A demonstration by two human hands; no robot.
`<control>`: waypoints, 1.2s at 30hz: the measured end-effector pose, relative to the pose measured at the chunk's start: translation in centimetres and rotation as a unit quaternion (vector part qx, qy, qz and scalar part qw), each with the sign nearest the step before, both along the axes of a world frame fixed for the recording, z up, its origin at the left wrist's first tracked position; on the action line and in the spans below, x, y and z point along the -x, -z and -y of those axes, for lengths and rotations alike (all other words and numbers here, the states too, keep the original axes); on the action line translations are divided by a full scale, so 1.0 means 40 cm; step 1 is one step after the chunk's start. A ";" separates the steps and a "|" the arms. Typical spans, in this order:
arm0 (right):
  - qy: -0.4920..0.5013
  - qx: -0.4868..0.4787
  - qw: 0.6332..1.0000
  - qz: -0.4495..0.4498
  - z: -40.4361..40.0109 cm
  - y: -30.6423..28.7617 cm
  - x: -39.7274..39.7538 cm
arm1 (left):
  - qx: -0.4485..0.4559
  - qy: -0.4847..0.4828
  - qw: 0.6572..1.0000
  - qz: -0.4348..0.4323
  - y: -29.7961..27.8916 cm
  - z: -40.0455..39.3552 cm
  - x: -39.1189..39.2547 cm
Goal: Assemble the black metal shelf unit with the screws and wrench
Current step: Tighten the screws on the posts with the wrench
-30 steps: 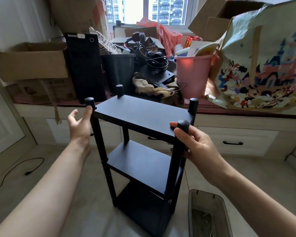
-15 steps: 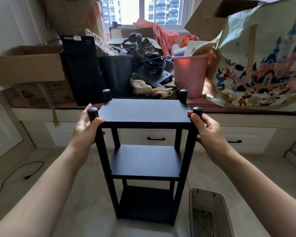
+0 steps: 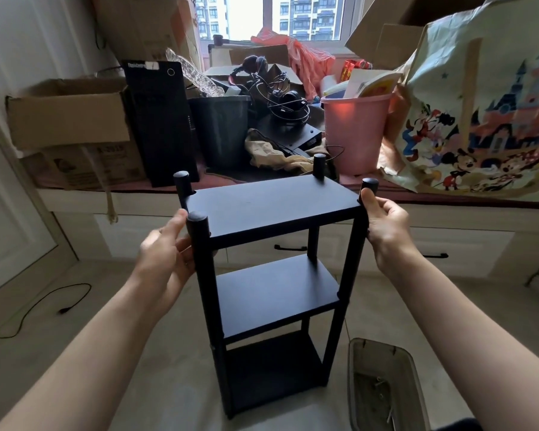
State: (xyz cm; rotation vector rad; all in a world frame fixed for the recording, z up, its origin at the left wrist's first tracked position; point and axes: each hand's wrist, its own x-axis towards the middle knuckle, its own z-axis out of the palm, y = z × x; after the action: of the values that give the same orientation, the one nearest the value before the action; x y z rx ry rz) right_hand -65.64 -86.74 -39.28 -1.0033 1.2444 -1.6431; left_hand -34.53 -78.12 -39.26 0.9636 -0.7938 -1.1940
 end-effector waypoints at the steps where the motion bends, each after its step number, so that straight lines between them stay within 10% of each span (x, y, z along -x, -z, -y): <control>1: -0.002 -0.001 1.000 -0.003 -0.001 -0.001 0.000 | -0.016 0.012 0.999 -0.025 -0.005 0.005 0.006; 20: -0.029 -0.116 0.966 -0.232 -0.121 -0.037 -0.077 | -0.032 0.079 0.992 -0.094 -0.003 0.022 0.035; 36: -0.143 -0.121 0.971 -0.147 -0.178 -0.113 -0.087 | -0.011 0.118 0.985 -0.127 0.000 -0.059 0.177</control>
State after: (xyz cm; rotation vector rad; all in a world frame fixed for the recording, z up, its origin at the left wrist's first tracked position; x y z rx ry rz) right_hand -62.15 -79.61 -34.75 -1.2371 1.3799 -1.1202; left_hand -41.61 -75.75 -39.26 0.7293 -0.7038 -1.5014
